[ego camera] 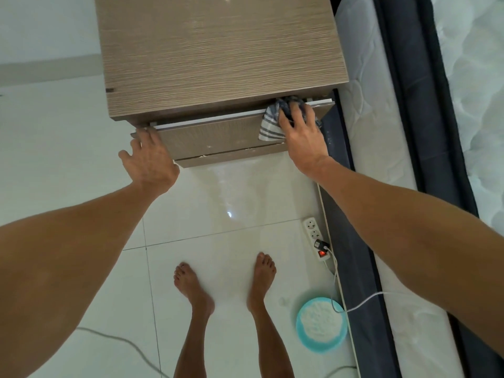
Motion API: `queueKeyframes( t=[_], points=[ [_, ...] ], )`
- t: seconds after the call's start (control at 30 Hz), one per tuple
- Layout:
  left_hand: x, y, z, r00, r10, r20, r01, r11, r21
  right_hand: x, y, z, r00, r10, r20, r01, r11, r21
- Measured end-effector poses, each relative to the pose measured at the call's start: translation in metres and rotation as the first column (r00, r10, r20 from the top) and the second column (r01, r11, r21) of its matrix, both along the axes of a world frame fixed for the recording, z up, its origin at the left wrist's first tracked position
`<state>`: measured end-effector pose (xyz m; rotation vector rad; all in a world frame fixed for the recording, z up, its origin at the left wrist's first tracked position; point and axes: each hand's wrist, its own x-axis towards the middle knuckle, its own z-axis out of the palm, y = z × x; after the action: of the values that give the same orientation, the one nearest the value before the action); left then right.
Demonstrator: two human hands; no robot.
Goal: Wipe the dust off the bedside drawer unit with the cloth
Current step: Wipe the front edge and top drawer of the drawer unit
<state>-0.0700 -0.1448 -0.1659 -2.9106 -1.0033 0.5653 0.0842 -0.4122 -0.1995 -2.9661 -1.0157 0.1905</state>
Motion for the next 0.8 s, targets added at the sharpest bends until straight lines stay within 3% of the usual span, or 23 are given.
queueKeyframes(
  t=[0.3, 0.4, 0.53, 0.7, 0.8],
  points=[
    [0.036, -0.064, 0.000, 0.970, -0.230, 0.083, 0.235, 0.970, -0.056, 0.023, -0.046, -0.004, 0.991, -0.134, 0.008, 0.134, 0.991, -0.002],
    [0.048, -0.079, 0.001, 0.966, -0.245, 0.086, 0.252, 0.964, -0.083, 0.026, -0.057, -0.006, 0.956, -0.283, -0.071, 0.287, 0.956, 0.063],
    [0.053, -0.081, 0.003, 0.967, -0.246, 0.072, 0.253, 0.962, -0.105, 0.016, -0.081, -0.001, 0.725, -0.626, -0.287, 0.670, 0.738, 0.083],
    [0.050, -0.072, 0.005, 0.962, -0.267, 0.060, 0.273, 0.952, -0.138, 0.008, -0.088, 0.002, 0.625, -0.704, -0.338, 0.776, 0.608, 0.169],
    [0.047, -0.068, 0.005, 0.960, -0.267, 0.081, 0.277, 0.945, -0.172, 0.021, -0.074, -0.002, 0.423, -0.720, -0.550, 0.906, 0.326, 0.271]
  ],
)
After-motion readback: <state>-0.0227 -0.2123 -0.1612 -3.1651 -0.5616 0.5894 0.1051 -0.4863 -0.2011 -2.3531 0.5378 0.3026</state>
